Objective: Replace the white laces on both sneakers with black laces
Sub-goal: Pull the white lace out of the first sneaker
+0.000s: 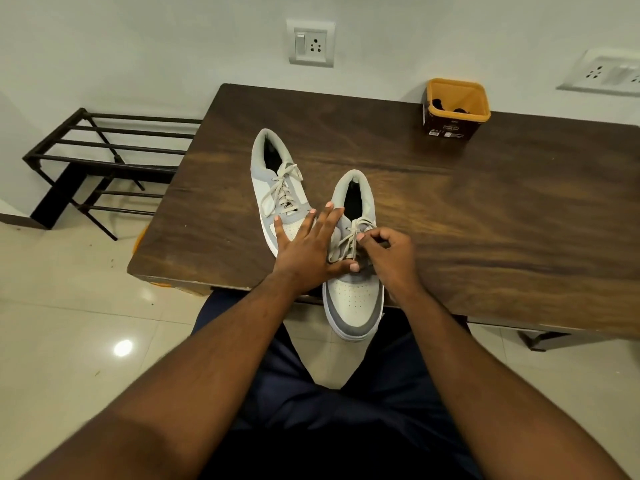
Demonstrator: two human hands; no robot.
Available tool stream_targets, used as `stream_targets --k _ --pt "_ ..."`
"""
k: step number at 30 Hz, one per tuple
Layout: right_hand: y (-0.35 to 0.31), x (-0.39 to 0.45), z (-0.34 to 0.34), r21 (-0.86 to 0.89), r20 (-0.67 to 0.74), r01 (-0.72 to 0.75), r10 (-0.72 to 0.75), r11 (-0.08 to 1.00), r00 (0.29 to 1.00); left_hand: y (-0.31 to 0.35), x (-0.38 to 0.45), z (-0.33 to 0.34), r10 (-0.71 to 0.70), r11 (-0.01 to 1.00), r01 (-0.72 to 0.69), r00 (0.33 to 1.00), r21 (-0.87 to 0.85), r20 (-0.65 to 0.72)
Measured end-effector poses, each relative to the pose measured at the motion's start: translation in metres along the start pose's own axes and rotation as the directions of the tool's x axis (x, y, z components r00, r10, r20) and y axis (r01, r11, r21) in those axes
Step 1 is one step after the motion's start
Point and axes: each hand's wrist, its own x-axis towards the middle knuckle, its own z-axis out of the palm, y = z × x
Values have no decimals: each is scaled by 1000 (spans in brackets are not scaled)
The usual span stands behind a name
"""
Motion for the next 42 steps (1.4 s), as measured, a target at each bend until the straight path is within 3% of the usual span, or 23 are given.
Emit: stream_targets --k 6,9,11,15,19,22,25,28,31,38,42 --pt "8 0 6 -174 -75 156 -171 972 982 0 1 2 -8 1000 8 1000 13 22" --pt "4 -7 3 -336 -66 294 -334 895 940 0 2 4 -17 1000 17 1000 17 16" --pt "5 -7 -1 -368 -72 318 -368 874 927 0 2 5 -19 1000 19 1000 11 13" --pt "32 1 -24 -396 -141 159 -231 904 963 0 4 6 -22 1000 22 1000 -11 10" --pt "51 2 -45 -168 -187 -68 36 983 982 -1 5 6 -20 1000 20 1000 -8 9" --pt "40 -1 -43 -199 -226 40 -86 979 970 -1 5 7 -16 1000 16 1000 -12 6" --pt "22 0 -31 -245 -139 236 -275 940 951 0 4 7 -16 1000 16 1000 -24 7" --pt "11 5 -13 -253 -36 305 -324 918 945 -1 4 8 -14 999 13 1000 -34 -17" --pt "11 8 -5 -307 -28 361 -388 880 921 -2 4 9 -12 999 11 1000 -41 -23" --pt "29 17 -28 -123 -259 52 -83 991 962 -2 5 10 -5 998 3 1000 -59 -26" --pt "28 15 -35 -259 -284 19 -95 966 954 -2 5 9 -8 998 6 1000 -65 -28"
